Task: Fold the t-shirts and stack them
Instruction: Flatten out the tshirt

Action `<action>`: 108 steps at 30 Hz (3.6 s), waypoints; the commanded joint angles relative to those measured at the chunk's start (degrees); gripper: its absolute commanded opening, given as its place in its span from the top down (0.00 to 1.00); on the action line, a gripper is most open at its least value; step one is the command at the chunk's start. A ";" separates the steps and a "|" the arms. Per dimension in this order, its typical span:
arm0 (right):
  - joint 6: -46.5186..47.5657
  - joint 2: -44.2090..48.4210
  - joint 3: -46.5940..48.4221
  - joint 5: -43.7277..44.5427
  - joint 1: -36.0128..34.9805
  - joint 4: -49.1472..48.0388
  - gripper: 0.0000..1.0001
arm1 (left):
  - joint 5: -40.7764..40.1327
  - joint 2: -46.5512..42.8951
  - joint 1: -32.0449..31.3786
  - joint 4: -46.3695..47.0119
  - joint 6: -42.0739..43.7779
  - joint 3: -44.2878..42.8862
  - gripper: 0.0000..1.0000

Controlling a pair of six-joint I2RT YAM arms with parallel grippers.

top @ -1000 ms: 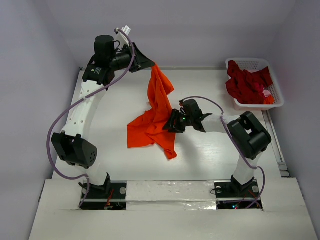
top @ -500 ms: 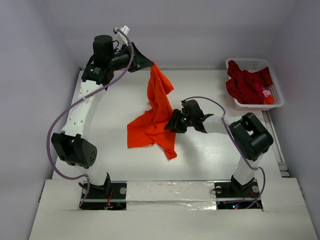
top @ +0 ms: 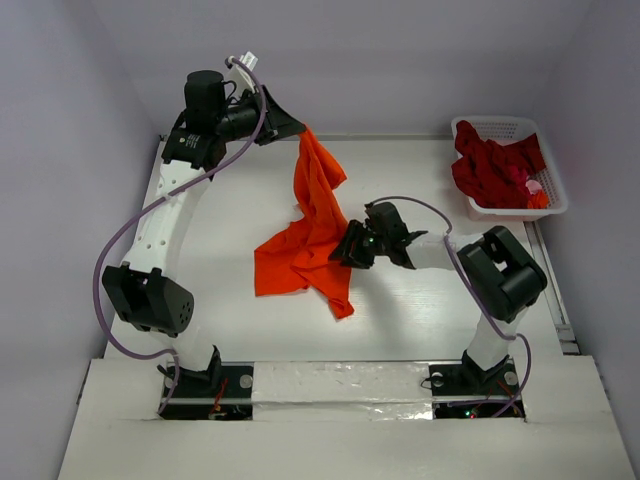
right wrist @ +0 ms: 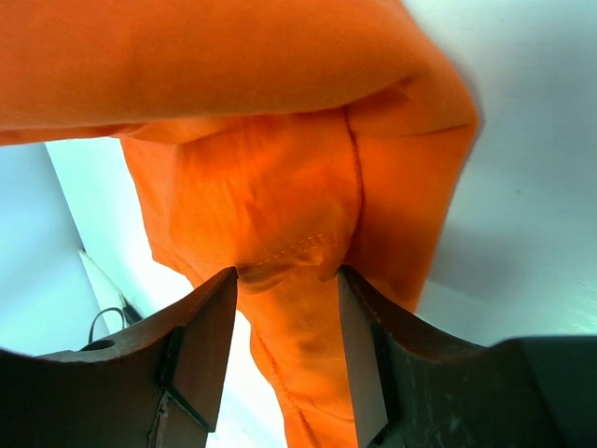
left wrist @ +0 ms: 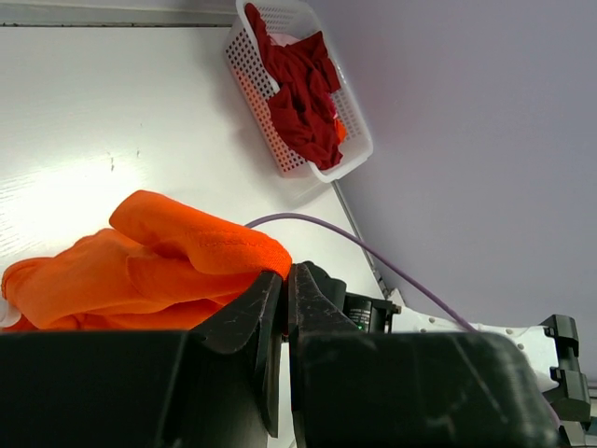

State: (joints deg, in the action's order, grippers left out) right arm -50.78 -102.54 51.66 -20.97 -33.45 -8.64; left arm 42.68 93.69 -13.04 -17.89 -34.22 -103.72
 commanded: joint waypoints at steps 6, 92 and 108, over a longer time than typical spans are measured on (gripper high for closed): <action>-3.27 -0.82 -2.35 0.14 1.10 -5.68 0.54 | 1.18 -2.11 0.29 1.89 1.17 0.10 1.00; 21.34 23.00 40.35 9.55 32.83 46.52 1.00 | -11.21 -3.86 16.38 1.19 -3.23 -0.87 1.00; 22.22 15.98 66.79 3.31 33.36 51.09 1.00 | -5.59 -6.51 16.38 6.37 -7.97 -2.27 1.00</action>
State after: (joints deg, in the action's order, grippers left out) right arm -29.95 -84.88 112.36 -15.55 -0.43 41.89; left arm 34.57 89.19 3.01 -17.04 -40.32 -103.55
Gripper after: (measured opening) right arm 0.019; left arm 0.010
